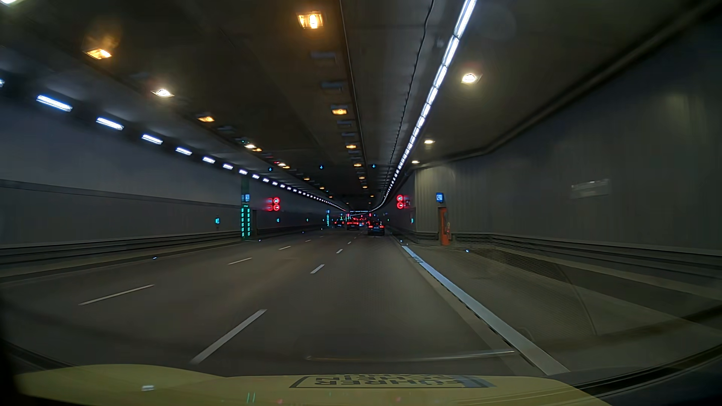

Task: Follow the waypoints while adhering to traffic rules and regulations

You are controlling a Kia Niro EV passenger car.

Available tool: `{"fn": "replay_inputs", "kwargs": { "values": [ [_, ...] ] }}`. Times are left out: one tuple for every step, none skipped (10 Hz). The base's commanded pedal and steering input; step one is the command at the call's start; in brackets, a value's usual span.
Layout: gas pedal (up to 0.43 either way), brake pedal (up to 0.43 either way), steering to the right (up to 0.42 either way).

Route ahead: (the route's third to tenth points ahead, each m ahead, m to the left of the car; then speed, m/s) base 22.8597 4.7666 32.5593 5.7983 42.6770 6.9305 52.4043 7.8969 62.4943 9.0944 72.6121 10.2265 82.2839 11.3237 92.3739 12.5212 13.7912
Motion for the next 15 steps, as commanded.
{"fn": "replay_inputs", "kwargs": {
  "values": [
    [0.059,0.0,-0.002],
    [0.067,0.0,-0.002],
    [0.067,0.0,-0.002],
    [0.067,0.0,-0.002],
    [0.067,0.0,-0.002],
    [0.067,0.0,-0.002],
    [0.067,0.0,-0.002],
    [0.067,0.0,0.003],
    [0.079,0.0,0.005],
    [0.098,0.0,0.004],
    [0.098,0.0,0.004],
    [0.098,0.0,0.004],
    [0.098,0.0,0.004],
    [0.098,0.0,0.004],
    [0.098,0.0,0.004]
  ]
}}
